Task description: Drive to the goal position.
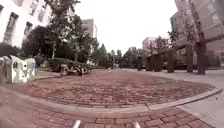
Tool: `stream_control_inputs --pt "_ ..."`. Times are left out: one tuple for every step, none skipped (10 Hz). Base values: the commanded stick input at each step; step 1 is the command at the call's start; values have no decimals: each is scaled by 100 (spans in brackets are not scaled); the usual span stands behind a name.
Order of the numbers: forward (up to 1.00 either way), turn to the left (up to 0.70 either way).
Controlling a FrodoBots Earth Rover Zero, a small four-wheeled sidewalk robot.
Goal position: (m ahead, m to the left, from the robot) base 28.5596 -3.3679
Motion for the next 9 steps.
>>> stream_control_inputs --pt "70 -5" --pt "70 0" --pt "70 -3" --pt "70 -12" --pt "70 0" --pt "70 0" --pt "70 -5" --pt "70 -10" --pt "70 0"
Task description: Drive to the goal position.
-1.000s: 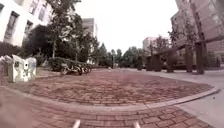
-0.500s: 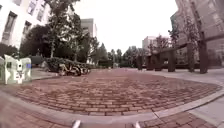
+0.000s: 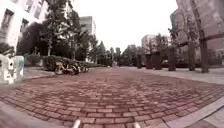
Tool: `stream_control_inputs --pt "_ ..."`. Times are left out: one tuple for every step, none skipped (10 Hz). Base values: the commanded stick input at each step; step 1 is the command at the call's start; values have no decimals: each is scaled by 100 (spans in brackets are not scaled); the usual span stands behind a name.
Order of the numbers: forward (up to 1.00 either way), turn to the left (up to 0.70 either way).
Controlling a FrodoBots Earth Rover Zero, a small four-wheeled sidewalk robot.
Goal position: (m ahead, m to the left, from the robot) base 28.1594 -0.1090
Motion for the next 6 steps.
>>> stream_control_inputs --pt "70 0" --pt "70 0" --pt "70 0" --pt "70 0" --pt "70 0" --pt "70 0"
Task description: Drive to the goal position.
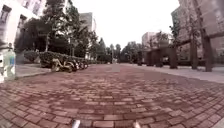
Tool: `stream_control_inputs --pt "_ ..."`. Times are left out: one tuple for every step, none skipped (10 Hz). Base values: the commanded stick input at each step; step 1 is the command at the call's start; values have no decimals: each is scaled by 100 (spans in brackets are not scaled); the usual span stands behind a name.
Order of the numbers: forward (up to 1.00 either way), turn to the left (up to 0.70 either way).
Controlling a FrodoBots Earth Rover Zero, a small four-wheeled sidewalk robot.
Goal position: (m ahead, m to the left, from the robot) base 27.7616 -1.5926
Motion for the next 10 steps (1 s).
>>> stream_control_inputs --pt "70 0" --pt "70 0" --pt "70 0" --pt "70 0" --pt "70 0" --pt "70 0" --pt "70 0" --pt "70 0" --pt "70 0" --pt "70 0"
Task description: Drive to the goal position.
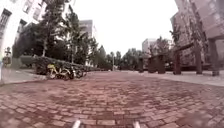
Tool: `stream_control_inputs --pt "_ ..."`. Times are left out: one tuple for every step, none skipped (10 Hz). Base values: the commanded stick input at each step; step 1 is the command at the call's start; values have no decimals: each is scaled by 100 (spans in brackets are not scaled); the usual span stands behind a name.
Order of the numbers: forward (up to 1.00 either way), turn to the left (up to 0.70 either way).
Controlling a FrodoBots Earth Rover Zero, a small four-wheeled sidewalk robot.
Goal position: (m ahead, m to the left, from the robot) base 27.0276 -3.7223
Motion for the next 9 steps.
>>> stream_control_inputs --pt "70 0" --pt "70 0" --pt "70 0" --pt "70 0" --pt "70 0" --pt "70 0" --pt "70 0" --pt "70 0" --pt "58 0"
